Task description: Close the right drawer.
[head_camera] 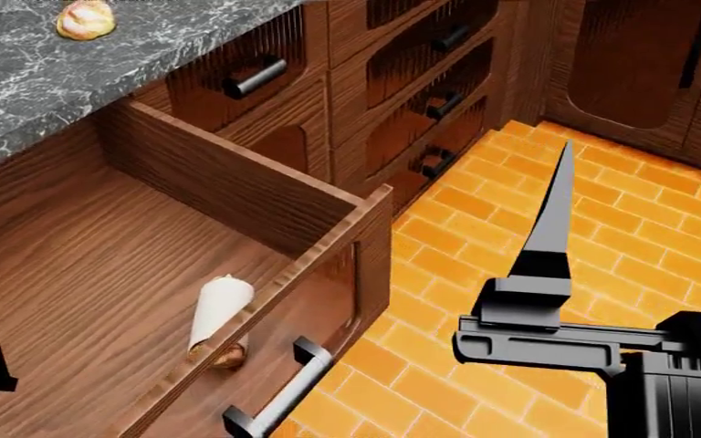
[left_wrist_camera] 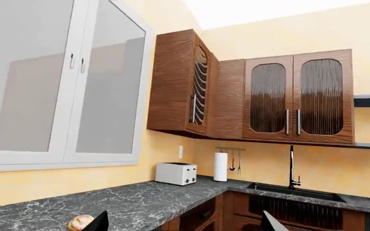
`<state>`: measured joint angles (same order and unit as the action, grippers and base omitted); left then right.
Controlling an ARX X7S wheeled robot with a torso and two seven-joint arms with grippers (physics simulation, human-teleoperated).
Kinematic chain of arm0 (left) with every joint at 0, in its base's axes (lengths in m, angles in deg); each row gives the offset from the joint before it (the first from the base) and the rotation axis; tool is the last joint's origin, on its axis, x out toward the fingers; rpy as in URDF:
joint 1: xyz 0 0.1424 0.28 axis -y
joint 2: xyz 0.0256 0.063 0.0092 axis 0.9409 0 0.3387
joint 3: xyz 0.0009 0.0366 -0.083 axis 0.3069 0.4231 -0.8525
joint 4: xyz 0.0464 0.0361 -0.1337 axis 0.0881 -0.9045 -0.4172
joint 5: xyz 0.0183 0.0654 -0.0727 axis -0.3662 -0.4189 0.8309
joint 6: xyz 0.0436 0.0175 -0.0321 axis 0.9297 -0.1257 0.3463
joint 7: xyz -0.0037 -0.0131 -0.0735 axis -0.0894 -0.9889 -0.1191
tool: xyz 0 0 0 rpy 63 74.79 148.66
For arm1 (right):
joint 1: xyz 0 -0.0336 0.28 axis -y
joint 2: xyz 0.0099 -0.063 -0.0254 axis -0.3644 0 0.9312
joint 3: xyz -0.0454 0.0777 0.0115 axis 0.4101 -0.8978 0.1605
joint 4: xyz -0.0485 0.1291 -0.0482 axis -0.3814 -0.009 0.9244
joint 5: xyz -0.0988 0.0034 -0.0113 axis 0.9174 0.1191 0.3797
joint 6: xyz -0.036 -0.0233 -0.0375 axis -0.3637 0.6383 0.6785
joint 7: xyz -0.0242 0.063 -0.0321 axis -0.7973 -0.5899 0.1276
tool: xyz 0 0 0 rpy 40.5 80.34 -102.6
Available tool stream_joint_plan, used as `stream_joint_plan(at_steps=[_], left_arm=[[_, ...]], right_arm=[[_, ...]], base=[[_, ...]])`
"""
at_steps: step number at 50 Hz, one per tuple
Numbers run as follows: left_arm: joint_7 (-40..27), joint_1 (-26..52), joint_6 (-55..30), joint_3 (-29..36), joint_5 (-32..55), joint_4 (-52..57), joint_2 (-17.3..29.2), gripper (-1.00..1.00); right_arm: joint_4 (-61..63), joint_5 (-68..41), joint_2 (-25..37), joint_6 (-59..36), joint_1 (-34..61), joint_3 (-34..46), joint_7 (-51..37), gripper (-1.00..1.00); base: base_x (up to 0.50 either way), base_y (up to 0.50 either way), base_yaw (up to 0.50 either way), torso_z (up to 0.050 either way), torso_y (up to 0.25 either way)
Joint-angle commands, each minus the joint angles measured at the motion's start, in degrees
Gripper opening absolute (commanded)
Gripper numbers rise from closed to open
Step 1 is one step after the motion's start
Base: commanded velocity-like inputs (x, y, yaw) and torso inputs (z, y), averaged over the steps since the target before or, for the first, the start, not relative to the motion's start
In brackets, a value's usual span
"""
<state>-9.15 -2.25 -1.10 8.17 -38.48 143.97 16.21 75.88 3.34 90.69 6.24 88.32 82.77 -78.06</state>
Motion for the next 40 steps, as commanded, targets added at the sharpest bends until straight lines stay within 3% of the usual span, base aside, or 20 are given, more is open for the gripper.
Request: stream_joint_plan(at_steps=[1,40], left_arm=[[-0.5,0.4,0.3,0.2,0.4,0.0,0.6,1.0],[-1.7,0.5,2.6,1.3,0.3,0.0,1.9,1.0]], right_arm=[[0.1,-0.7,0.6,0.2,0.2,0.1,-0.6,1.0],[0.4,-2.0,2.8,1.8,-0.2,0.9,-2.4,1.0]], base=[[-0.03,0.04,-0.5,0.0,0.0],[-0.02,0.04,-0.5,0.0,0.0]])
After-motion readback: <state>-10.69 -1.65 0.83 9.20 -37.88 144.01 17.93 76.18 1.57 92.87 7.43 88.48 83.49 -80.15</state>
